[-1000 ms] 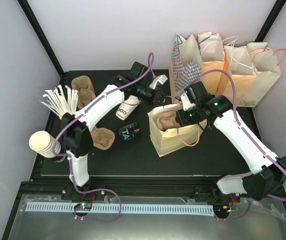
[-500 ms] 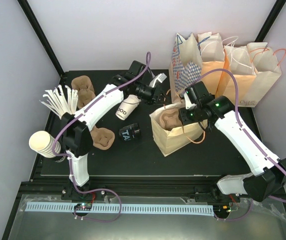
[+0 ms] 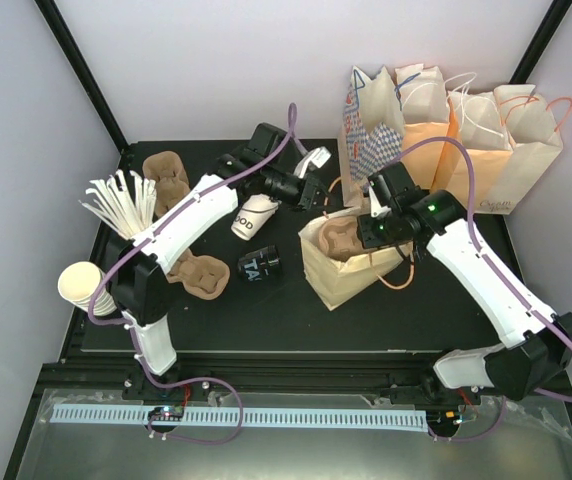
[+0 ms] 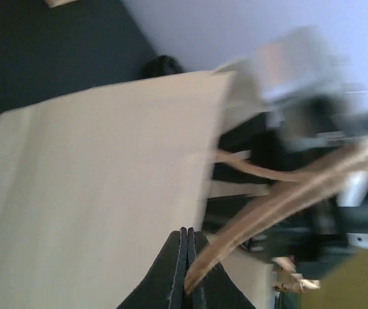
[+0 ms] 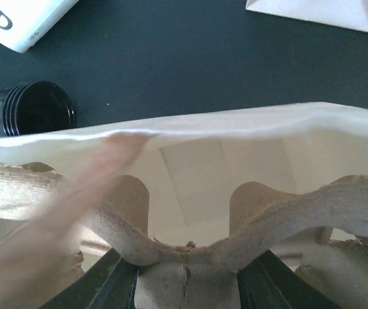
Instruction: Pack the takeout coffee
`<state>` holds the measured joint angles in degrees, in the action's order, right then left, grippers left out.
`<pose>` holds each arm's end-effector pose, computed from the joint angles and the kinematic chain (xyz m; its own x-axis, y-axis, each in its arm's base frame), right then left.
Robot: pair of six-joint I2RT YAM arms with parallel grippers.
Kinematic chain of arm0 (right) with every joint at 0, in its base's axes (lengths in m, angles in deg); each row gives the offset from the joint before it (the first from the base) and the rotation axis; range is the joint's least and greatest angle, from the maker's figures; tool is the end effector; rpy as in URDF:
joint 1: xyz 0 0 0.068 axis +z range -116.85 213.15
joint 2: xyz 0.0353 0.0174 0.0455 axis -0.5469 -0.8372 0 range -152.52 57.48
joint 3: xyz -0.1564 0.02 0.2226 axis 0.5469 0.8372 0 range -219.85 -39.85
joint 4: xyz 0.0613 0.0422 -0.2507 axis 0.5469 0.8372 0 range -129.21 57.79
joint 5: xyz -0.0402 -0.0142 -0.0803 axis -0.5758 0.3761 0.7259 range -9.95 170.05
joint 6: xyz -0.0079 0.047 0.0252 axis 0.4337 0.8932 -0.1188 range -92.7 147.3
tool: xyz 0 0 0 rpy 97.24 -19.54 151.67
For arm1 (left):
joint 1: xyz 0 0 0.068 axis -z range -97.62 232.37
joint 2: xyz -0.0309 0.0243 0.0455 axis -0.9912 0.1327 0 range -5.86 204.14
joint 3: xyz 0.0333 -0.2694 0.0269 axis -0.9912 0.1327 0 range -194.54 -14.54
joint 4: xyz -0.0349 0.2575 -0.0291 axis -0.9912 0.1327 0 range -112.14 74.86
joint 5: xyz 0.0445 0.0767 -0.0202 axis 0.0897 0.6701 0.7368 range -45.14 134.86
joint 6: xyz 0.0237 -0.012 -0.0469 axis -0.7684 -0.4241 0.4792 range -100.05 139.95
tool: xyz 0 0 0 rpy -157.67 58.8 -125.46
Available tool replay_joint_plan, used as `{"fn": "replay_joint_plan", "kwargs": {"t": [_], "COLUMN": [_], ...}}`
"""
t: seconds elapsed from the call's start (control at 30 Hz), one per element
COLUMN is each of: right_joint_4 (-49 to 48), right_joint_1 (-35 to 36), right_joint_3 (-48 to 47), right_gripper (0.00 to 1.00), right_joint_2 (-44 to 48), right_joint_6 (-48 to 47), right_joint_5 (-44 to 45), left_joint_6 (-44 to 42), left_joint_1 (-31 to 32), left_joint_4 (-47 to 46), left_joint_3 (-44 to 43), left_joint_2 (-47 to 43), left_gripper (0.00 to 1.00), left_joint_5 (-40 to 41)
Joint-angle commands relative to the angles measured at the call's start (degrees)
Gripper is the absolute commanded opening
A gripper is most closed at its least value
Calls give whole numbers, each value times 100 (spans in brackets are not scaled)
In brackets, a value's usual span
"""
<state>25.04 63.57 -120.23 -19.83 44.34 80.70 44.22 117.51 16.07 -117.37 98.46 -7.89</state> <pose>0.2212 0.1295 0.3480 -0.8694 -0.1705 -0.4637 -0.2581 0.9571 0.1318 0.3151 -0.2565 0.3619 -0.8252 0.2765 -0.4925 0.5595 0.2809 -0.7798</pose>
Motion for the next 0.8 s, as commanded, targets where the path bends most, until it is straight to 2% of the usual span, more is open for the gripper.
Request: {"fn": "replay_joint_plan", "kwargs": {"t": [0.0,0.17,0.37,0.77], "right_joint_4": [-202,-193,-396,-145], "right_joint_1": [-1,0,17,412], "right_joint_3": [15,144,288,144], "right_gripper": [40,40,38,34], "right_joint_2": [333,420,616,249], "right_joint_6": [128,185,-488,-1492], "right_joint_5": [320,283,-183,-190], "left_joint_6": [574,1080,1446,1904], "left_joint_1": [-270,-391,-388,-256], "left_joint_4": [374,190,-153,-523], "left_joint_3": [397,479,355,62], "left_joint_2": [-68,-36,81,381], "left_gripper": [2,2,3,2], "left_joint_5": [351,216,-72,-201]}}
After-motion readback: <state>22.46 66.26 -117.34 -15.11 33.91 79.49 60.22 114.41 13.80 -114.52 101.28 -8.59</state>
